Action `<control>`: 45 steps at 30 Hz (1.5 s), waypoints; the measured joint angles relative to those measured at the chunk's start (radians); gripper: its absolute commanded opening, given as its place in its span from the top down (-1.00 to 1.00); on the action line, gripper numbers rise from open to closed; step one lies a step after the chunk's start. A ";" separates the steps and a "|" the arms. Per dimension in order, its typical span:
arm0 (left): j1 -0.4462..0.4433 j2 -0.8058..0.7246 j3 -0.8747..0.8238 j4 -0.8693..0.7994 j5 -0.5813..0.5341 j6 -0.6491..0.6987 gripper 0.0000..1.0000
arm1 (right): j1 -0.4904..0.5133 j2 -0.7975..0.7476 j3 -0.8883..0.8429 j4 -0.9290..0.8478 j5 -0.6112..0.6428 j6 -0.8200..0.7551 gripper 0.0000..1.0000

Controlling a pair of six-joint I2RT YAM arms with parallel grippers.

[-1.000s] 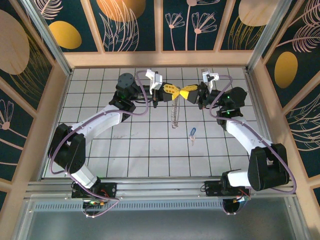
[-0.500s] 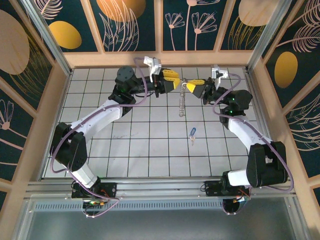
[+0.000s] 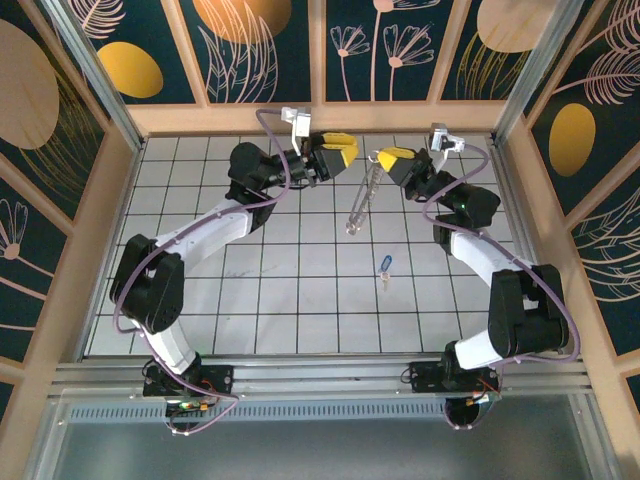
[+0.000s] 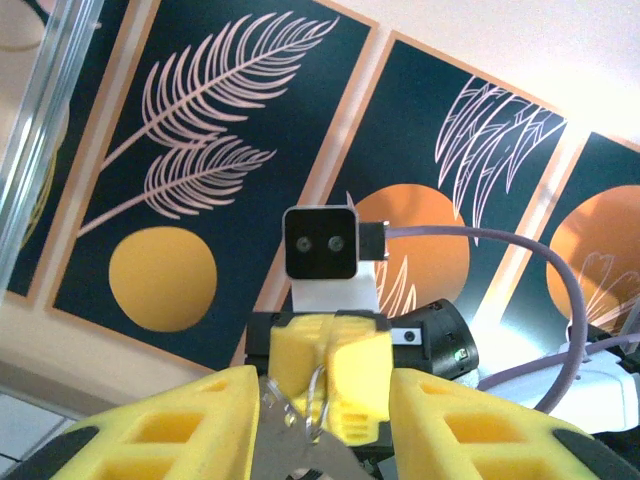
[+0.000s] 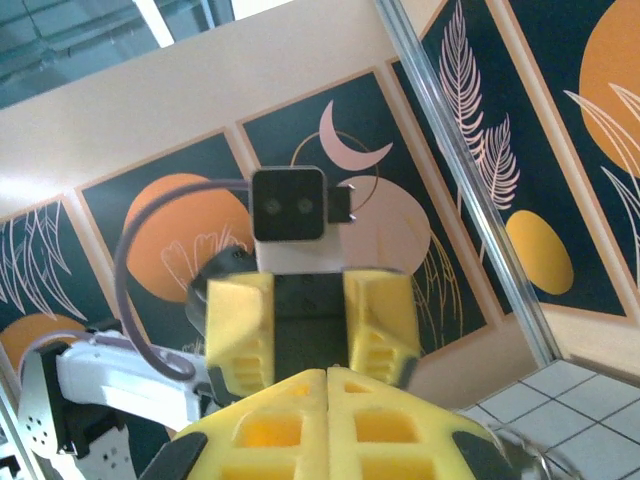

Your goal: Put the keys on the keyring

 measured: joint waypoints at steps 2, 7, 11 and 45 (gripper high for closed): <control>0.000 0.016 -0.001 0.012 0.001 -0.028 0.23 | 0.006 0.000 0.002 0.004 0.010 0.002 1.00; -0.001 0.019 -0.007 0.046 0.010 -0.066 0.24 | 0.011 0.001 0.024 0.018 0.034 0.018 1.00; -0.004 0.019 -0.007 0.061 0.018 -0.076 0.23 | 0.011 0.001 0.028 0.024 0.048 0.024 1.00; -0.024 0.068 0.052 0.055 0.025 -0.076 0.33 | 0.052 0.015 0.031 0.026 0.052 0.028 1.00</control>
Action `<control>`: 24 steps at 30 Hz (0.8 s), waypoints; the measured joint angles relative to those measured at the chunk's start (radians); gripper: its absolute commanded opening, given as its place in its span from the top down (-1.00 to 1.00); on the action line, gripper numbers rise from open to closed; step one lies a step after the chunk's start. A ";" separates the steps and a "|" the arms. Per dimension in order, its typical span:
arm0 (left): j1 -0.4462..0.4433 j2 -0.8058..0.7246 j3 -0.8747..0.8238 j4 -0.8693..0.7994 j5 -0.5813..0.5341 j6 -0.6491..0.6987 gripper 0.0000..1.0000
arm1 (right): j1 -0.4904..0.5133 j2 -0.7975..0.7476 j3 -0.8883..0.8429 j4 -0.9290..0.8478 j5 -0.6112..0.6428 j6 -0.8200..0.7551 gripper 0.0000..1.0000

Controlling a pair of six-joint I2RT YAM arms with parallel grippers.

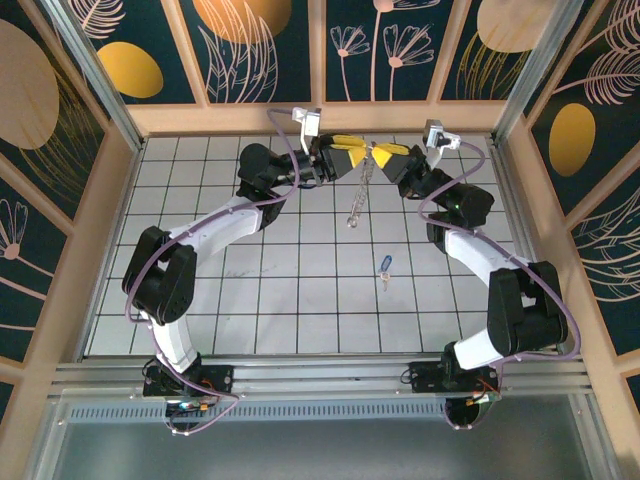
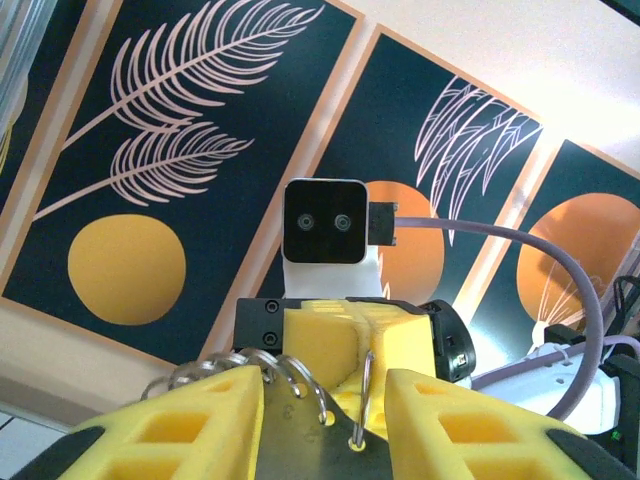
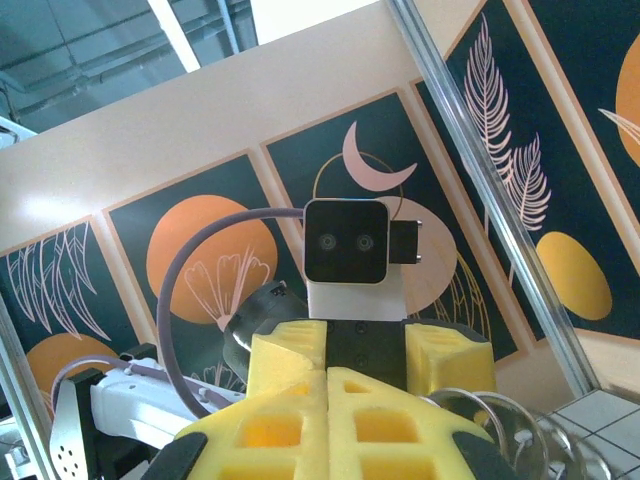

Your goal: Put the keys on the keyring

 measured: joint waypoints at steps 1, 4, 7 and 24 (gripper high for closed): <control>-0.001 0.002 0.001 -0.002 0.000 0.000 0.37 | 0.000 0.001 0.000 0.000 0.000 0.000 1.00; -0.004 0.006 0.002 -0.005 0.005 0.000 0.51 | 0.001 0.003 0.001 0.000 0.000 0.000 1.00; -0.005 0.007 0.006 -0.006 0.014 0.003 0.57 | 0.001 0.005 0.003 0.000 0.000 0.000 1.00; -0.006 0.008 0.009 0.000 0.022 0.002 0.94 | 0.001 0.007 0.003 0.000 0.002 0.000 1.00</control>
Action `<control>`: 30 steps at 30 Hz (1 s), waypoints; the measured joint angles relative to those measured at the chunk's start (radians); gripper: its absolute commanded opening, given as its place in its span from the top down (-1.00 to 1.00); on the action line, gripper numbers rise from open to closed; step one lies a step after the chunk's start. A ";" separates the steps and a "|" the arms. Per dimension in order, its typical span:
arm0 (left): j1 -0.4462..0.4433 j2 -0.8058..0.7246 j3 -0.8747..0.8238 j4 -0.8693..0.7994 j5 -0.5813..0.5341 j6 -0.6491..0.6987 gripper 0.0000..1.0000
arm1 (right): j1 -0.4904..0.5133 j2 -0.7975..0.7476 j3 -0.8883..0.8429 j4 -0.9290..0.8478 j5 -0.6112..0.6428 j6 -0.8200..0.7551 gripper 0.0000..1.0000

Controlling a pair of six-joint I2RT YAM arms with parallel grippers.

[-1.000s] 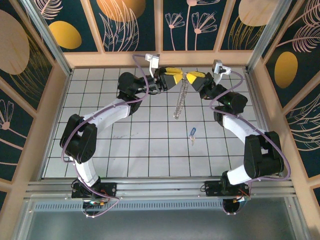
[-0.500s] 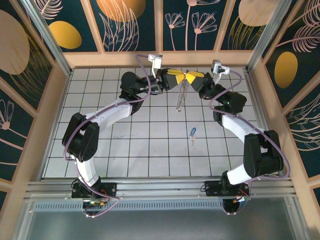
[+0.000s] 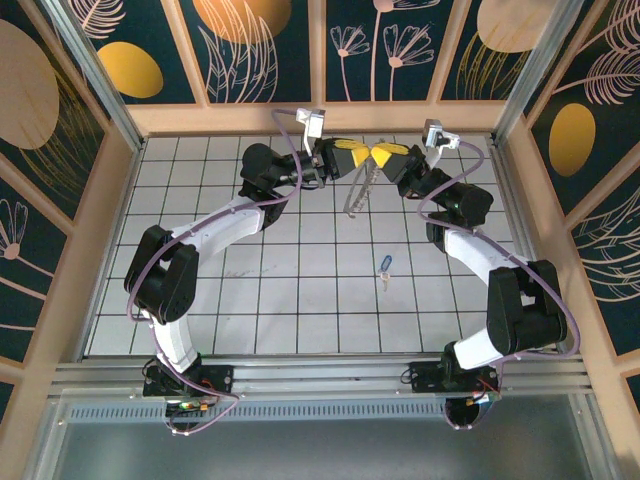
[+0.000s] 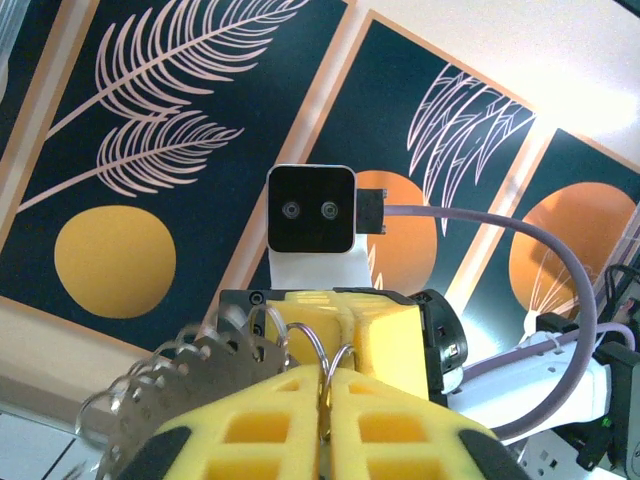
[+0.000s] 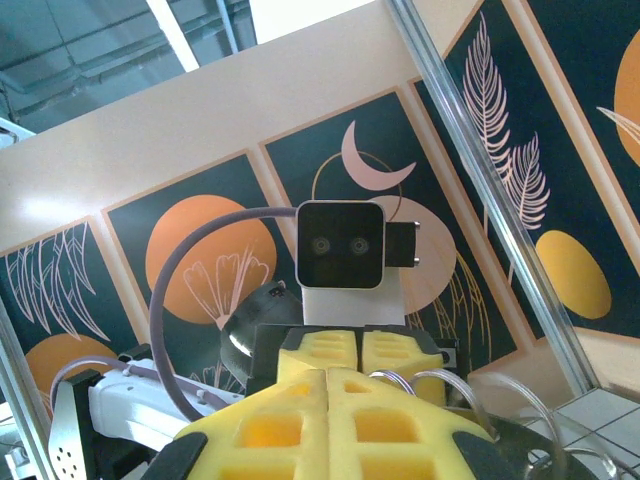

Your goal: Put the keys on the keyring

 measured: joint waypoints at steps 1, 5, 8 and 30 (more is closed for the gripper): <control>0.000 0.000 0.000 0.002 0.003 0.000 1.00 | 0.000 0.000 0.000 0.000 0.003 0.000 1.00; 0.000 0.000 0.000 0.010 0.007 0.001 1.00 | 0.000 0.002 0.000 0.000 0.006 0.000 1.00; 0.000 0.000 0.000 0.011 0.007 0.001 1.00 | 0.000 0.002 0.000 0.000 0.006 0.000 1.00; -0.002 -0.209 -0.103 -0.430 -0.137 0.564 1.00 | -0.215 -0.316 -0.092 -0.863 0.160 -0.248 0.13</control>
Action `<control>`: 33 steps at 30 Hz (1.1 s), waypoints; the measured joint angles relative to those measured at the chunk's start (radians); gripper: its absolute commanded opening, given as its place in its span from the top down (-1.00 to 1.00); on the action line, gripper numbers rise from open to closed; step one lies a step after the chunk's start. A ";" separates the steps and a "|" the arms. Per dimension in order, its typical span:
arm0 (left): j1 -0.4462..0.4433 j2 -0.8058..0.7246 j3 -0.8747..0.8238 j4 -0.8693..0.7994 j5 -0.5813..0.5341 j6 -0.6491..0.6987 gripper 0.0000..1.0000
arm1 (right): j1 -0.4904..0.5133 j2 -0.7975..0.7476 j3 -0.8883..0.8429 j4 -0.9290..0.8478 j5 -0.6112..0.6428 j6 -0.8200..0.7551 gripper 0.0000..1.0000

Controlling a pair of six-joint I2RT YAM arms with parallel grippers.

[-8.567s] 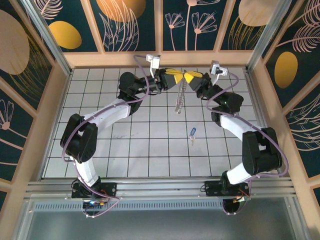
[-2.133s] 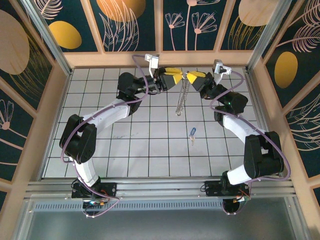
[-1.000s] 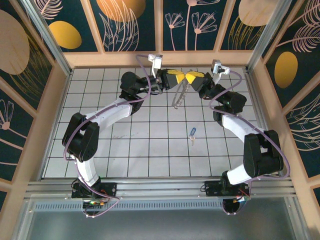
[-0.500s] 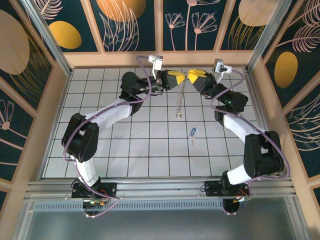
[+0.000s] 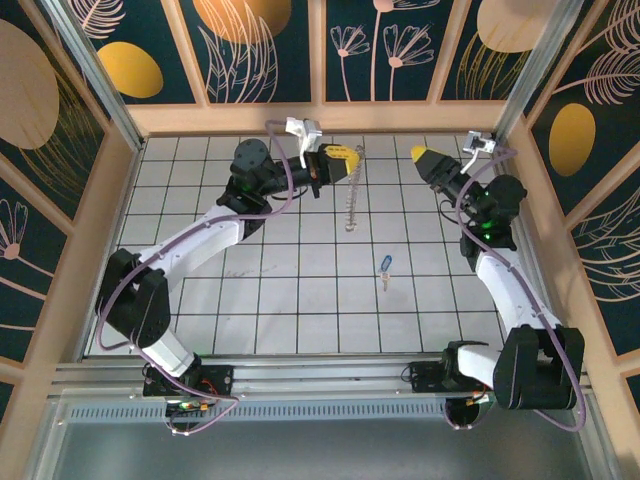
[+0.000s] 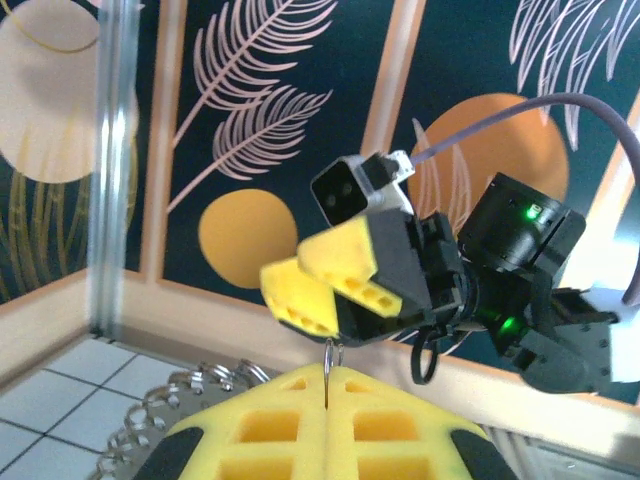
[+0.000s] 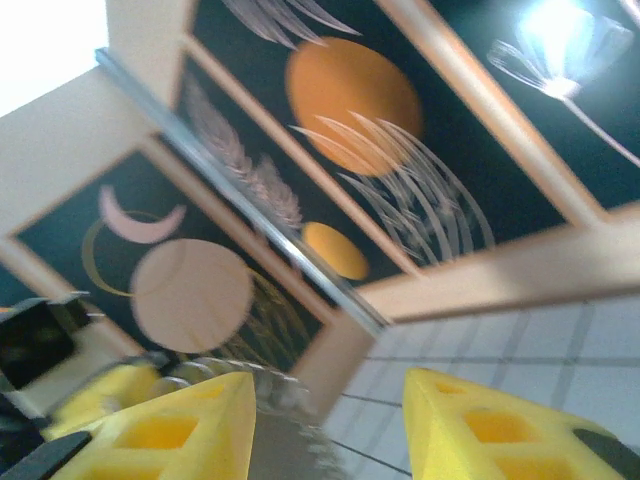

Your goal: Put the keys on the keyring

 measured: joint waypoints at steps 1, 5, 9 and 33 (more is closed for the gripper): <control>0.000 -0.008 -0.010 -0.016 -0.013 0.028 1.00 | -0.002 0.000 -0.005 -0.063 0.011 -0.026 0.13; 0.000 -0.024 -0.041 -0.069 -0.066 0.117 1.00 | -0.002 0.001 -0.023 -0.254 0.048 -0.101 0.12; 0.000 -0.025 -0.065 -0.100 -0.109 0.168 1.00 | 0.004 0.022 -0.044 -0.381 0.072 -0.156 0.12; 0.000 -0.112 -0.274 -0.023 -0.253 0.160 1.00 | 0.317 0.108 -0.142 -0.877 0.484 -0.315 0.20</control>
